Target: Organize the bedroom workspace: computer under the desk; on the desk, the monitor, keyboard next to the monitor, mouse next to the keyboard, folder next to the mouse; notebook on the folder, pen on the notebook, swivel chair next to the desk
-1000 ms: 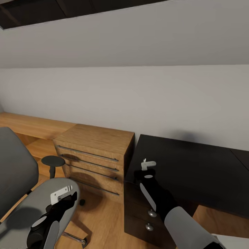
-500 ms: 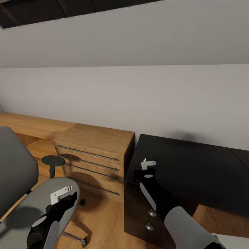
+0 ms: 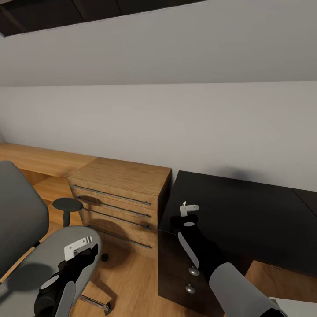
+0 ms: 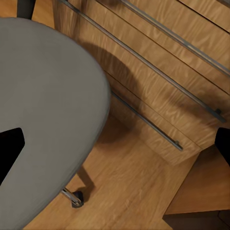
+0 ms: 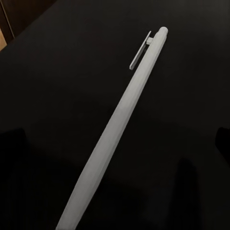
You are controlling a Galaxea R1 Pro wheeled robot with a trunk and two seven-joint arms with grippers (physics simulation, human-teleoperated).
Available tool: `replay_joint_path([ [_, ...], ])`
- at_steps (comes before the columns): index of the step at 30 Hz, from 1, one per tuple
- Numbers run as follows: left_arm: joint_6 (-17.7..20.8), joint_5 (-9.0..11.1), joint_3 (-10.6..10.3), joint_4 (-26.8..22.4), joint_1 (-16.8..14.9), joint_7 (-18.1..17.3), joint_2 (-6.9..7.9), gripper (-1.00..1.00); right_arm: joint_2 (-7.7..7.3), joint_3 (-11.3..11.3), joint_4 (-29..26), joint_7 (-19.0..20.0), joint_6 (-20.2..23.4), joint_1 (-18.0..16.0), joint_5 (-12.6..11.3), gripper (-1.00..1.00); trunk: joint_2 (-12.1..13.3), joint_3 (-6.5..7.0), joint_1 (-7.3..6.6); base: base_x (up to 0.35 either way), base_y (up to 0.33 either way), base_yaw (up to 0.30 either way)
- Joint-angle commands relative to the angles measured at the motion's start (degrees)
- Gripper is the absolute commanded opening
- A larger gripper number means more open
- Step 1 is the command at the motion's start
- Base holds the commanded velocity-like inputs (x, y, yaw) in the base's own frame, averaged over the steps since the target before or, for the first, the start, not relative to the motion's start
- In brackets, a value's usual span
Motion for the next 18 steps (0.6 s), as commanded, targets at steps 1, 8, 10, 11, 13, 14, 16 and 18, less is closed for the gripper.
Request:
replay_joint_path([
  [1, 0.2, 0.6, 0.0, -0.1, 0.0, 0.4, -0.02, 1.00, -0.06, 0.2, 1.3, -0.5, 0.5, 0.0, -0.8, 1.00, 0.0, -0.07, 0.00, 0.000, 0.000, 0.000],
  [8, 0.2, 0.6, 0.1, -0.1, 0.0, 0.4, 0.03, 1.00, -0.06, -0.9, 1.3, -0.5, 0.5, 0.0, -0.8, 1.00, 0.0, -0.07, 0.00, 0.000, 0.000, 0.000],
  [10, 0.2, 0.6, 0.1, -0.1, 0.0, 0.4, 0.03, 1.00, -0.06, -2.1, 1.3, -0.5, 0.6, 0.0, -0.8, 1.00, 0.0, -0.07, 0.00, 0.000, 0.000, 0.000],
  [11, 0.2, 0.6, 0.1, -0.1, -0.1, 0.4, 0.03, 1.00, -0.06, -2.8, 1.3, -0.5, 0.6, 0.0, -0.9, 1.00, 0.0, -0.07, 0.00, 0.000, 0.000, 0.000],
  [13, 0.2, 0.6, 0.1, -0.1, -0.1, 0.4, 0.03, 1.00, -0.06, -4.1, 1.3, -0.4, 0.6, 0.0, -0.8, 1.00, 0.0, -0.07, 0.00, 0.000, 0.000, 0.000],
  [14, 0.2, 0.6, 0.1, -0.1, -0.1, 0.4, 0.02, 1.00, -0.06, -4.7, 1.3, -0.4, 0.6, 0.0, -0.8, 1.00, 0.0, -0.07, 0.00, 0.000, 0.000, 0.000],
  [16, 0.2, 0.6, 0.1, -0.1, 0.0, 0.4, 0.01, 1.00, -0.06, -6.0, 1.3, -0.4, 0.7, 0.0, -0.8, 1.00, 0.0, -0.07, 0.00, 0.000, 0.000, 0.000],
  [18, 0.2, 0.6, 0.1, -0.1, 0.0, 0.4, -0.01, 1.00, -0.06, -6.6, 1.3, -0.4, 0.8, 0.0, -0.8, 1.00, 0.0, -0.07, 0.00, 0.000, 0.000, 0.000],
])
